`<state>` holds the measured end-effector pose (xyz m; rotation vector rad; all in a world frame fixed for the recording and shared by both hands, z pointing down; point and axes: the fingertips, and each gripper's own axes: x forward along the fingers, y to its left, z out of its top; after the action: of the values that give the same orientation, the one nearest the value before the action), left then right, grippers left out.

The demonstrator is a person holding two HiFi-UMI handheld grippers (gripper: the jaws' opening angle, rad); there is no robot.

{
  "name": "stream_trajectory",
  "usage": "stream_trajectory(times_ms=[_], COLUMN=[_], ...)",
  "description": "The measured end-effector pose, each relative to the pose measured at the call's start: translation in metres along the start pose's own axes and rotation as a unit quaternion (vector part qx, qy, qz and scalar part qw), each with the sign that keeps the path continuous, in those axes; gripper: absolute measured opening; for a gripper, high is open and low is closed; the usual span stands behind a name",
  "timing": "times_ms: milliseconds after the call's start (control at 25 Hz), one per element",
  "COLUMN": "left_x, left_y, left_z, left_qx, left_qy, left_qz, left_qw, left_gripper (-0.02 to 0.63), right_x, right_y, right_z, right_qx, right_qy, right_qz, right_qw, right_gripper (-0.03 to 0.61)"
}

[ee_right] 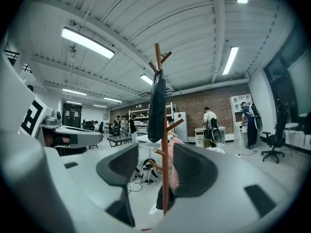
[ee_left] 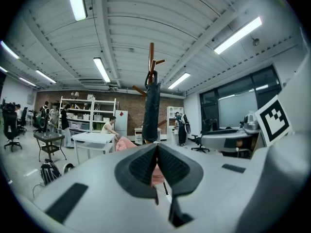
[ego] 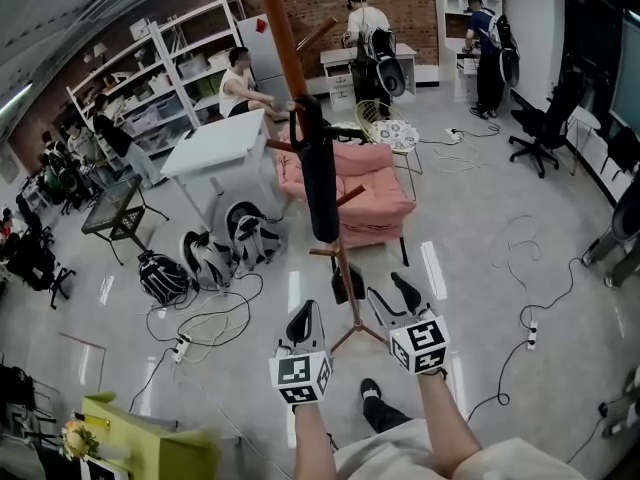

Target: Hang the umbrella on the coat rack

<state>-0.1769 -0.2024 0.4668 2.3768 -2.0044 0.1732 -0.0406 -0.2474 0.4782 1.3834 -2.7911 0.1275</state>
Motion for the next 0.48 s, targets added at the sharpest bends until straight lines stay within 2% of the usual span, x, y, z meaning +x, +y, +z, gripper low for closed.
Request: stream_trajectory(times_ms=[320,480], left_x=[-0.001,-0.003], left_y=[-0.013,-0.019], left_z=[-0.01,-0.015], left_qx=[-0.002,-0.001], left_qy=[0.012,0.017], left_qz=[-0.009,-0.011], left_qw=[0.9999,0.9998], left_gripper=[0.008,0.008], right_x=[-0.012,-0.018], right_y=[-0.012,-0.02], right_z=[-0.006,-0.012], right_qx=[0.015,0.025], right_qy=[0.0,0.005], right_qz=[-0.021,-0.042], right_qw=[1.0,0.999], right_gripper=[0.13,0.037])
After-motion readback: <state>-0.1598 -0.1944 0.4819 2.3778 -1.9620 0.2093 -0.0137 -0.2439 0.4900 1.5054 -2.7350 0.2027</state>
